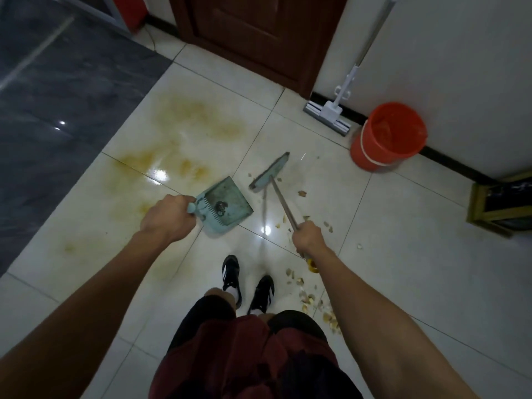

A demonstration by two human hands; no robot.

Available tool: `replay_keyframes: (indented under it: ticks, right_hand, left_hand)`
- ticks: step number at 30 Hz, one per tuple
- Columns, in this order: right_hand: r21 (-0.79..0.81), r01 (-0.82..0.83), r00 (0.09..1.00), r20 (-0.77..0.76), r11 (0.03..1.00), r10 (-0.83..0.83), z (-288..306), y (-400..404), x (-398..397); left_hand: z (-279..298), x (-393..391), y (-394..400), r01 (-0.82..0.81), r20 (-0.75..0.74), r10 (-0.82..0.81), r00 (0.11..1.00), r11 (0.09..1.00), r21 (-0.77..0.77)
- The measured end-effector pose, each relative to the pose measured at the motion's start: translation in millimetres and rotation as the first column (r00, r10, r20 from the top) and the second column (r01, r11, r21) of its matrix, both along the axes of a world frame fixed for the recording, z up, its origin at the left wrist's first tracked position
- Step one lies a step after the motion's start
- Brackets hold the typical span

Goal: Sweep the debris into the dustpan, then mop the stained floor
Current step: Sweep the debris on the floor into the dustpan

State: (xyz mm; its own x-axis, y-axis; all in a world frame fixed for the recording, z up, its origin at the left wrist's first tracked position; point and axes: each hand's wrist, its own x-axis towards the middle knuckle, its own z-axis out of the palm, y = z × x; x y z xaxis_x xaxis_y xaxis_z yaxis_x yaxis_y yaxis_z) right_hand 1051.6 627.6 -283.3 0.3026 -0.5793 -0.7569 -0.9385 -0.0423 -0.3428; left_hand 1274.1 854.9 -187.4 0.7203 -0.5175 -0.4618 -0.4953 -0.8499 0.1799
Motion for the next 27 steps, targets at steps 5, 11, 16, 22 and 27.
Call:
replay_keyframes:
  ticks: [5,11,16,22,27]
  right_hand:
    - [0.007,0.006,0.999,0.033,1.0,-0.006,-3,-7,36]
    - [0.02,0.033,0.999,0.04,0.999,-0.034,-14,-9,104]
    - [0.051,0.061,0.998,0.025,0.997,-0.062,-20,-7,155]
    - [0.05,-0.084,0.992,-0.092,0.995,0.088,-21,-4,164]
    - [0.022,-0.118,0.978,-0.171,0.993,0.12,-20,14,130]
  left_hand:
    - [-3,32,-11,0.033,-0.002,-0.033,0.999,0.999,0.0]
    - [-9,90,-16,0.068,-0.015,-0.068,0.998,0.998,-0.001]
    - [-16,131,-19,0.141,-0.044,-0.141,0.989,0.99,0.016]
    - [-22,154,-28,0.176,-0.054,-0.174,0.983,0.984,0.035]
    - [-24,151,-31,0.199,-0.068,-0.196,0.978,0.98,0.029]
